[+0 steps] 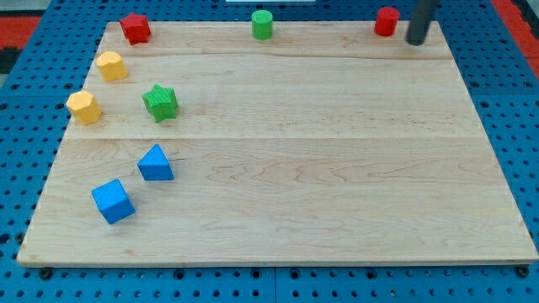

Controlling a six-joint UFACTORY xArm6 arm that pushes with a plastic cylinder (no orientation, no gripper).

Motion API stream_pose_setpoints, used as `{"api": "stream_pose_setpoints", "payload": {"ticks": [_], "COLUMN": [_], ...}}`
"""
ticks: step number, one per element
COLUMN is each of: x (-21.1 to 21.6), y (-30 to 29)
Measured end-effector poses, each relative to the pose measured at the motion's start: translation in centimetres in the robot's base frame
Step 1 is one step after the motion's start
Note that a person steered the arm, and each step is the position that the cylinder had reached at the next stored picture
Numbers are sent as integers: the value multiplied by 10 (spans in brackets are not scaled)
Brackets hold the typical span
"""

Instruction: Move the red circle right a bit

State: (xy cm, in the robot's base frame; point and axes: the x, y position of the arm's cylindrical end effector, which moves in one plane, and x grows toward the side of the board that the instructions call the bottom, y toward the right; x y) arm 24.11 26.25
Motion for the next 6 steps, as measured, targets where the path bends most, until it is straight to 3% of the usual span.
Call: {"api": "stream_pose_setpoints", "payload": {"ticks": [1, 4, 6], "x": [-46, -50, -42], "y": [16, 6, -104]}}
